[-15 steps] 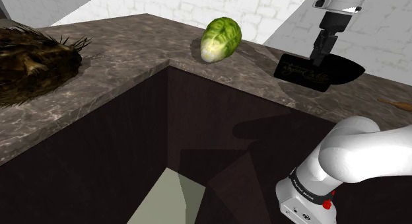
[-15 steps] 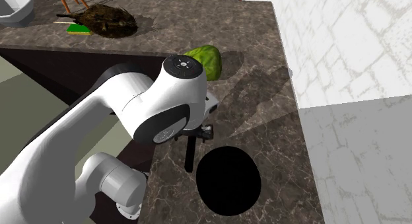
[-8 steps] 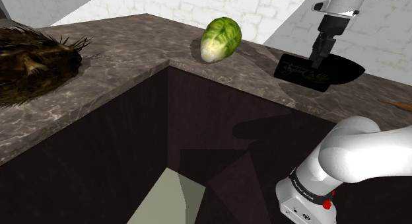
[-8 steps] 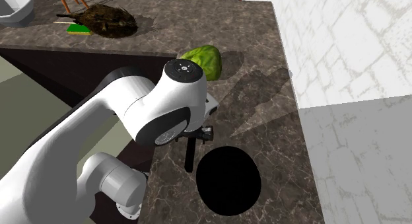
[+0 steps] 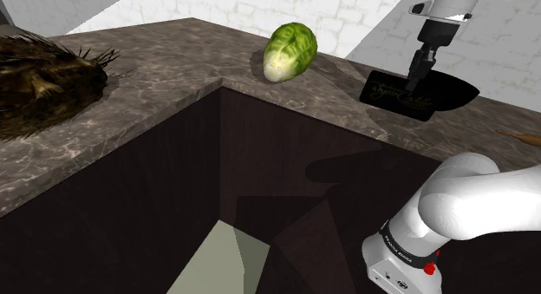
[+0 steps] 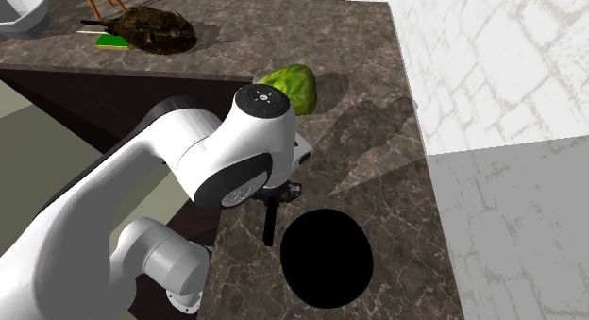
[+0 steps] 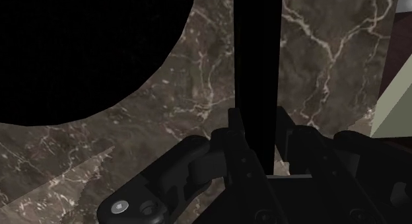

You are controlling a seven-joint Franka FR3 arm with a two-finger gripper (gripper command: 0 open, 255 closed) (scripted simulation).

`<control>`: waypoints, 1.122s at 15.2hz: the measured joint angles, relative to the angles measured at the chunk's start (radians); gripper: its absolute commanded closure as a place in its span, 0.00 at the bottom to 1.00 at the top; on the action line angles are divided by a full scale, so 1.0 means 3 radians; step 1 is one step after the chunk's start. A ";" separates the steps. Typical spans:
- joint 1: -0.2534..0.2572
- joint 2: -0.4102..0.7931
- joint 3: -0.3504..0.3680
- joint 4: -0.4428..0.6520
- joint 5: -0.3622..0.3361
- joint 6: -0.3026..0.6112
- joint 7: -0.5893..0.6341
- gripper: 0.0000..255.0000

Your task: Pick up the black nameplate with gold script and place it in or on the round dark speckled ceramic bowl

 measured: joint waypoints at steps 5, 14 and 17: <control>0.0004 0.0010 0.0005 0.0030 0.0006 -0.0020 -0.0001 1.00; 0.0048 0.0164 0.0071 0.0507 0.0080 -0.0346 -0.0034 1.00; 0.0061 0.0220 0.0086 0.0674 0.0100 -0.0458 -0.0051 1.00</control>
